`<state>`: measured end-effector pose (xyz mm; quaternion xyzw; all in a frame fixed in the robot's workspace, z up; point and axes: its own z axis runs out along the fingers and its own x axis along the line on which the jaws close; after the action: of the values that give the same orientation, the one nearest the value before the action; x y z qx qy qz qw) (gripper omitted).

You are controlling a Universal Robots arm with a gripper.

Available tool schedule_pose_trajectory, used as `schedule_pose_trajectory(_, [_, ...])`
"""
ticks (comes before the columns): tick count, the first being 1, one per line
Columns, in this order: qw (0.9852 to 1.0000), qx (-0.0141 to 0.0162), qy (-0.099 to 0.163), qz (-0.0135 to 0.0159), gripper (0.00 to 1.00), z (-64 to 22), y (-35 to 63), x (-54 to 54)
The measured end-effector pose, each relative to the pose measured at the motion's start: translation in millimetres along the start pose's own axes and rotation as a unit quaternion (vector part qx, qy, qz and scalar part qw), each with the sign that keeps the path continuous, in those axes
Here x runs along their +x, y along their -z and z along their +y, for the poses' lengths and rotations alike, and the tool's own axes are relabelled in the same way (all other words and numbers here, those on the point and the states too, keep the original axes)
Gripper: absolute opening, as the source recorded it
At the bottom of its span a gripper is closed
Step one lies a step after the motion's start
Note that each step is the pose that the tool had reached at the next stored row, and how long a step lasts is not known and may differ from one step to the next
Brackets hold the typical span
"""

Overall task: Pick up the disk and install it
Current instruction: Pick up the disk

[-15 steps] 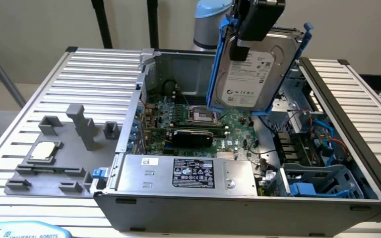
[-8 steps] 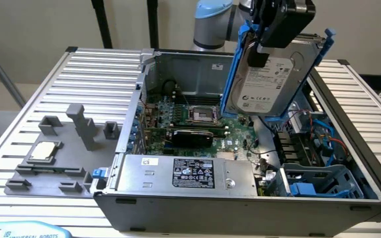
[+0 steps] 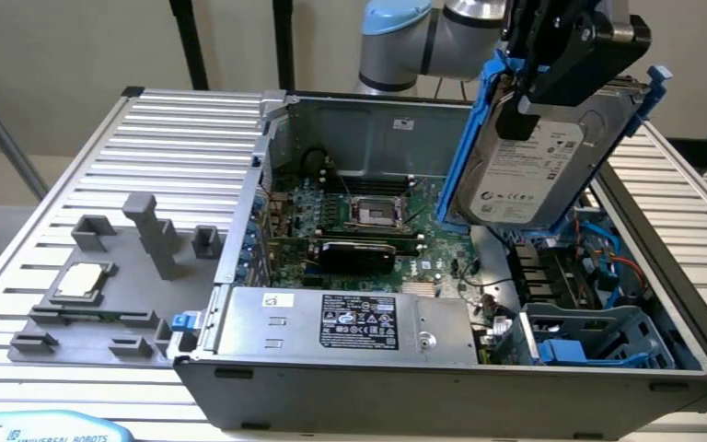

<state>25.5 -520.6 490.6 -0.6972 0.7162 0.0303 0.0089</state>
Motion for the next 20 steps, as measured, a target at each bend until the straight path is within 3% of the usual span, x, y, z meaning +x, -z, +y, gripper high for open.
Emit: schedule_pose_trajectory(20, [1.0,0.0,0.0,0.0,0.33,-33.9,4.3,58.4])
